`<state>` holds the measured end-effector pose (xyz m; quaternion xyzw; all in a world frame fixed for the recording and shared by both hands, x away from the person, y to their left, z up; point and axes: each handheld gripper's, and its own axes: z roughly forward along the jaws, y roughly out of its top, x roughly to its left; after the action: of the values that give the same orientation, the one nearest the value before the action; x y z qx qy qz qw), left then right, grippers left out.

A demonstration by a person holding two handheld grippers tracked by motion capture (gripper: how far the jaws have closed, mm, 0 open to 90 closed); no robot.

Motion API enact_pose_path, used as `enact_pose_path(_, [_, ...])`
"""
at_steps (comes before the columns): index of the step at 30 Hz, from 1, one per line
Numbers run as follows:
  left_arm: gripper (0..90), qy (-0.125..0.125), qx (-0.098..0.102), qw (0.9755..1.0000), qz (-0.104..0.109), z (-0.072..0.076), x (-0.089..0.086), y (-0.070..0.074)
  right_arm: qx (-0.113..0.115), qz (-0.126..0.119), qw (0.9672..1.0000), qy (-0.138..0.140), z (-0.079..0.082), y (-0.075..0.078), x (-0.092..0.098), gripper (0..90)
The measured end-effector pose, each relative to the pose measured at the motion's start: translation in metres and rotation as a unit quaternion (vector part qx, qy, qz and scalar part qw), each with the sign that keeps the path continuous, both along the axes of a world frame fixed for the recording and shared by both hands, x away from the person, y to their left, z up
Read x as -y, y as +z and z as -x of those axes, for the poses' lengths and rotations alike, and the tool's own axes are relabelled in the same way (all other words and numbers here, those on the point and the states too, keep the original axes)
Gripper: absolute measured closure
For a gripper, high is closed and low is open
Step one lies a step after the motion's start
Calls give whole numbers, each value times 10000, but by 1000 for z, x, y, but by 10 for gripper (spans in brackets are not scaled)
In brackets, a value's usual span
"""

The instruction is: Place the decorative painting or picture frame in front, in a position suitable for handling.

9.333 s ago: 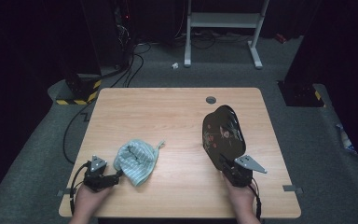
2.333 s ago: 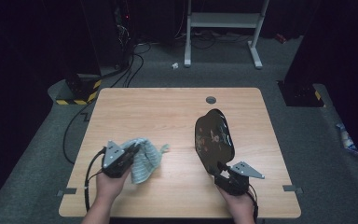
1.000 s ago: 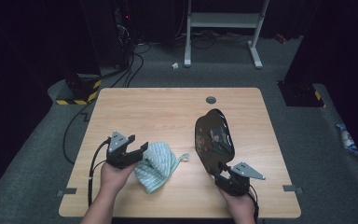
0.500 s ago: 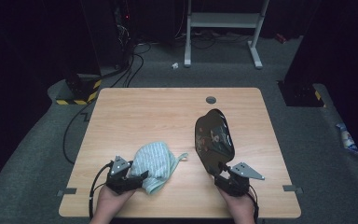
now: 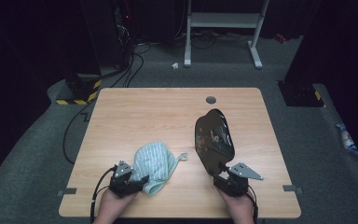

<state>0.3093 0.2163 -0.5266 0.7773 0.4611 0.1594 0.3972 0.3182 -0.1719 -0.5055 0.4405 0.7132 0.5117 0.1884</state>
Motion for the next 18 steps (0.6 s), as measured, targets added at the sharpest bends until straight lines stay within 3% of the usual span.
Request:
enact_pose_path(9, [730,-285,245,9993,-22,7,3,1,2,-13,10000,-12,-1,0,4,525])
enact_pose_path(13, [779,-286,430,9986,131,9,1,5,15,-19,10000,4,-1,1,4,524])
enact_pose_path(18, [787,-139,840,9958,334,14,0,13,45,-41,10000,17,-2,2,7,524])
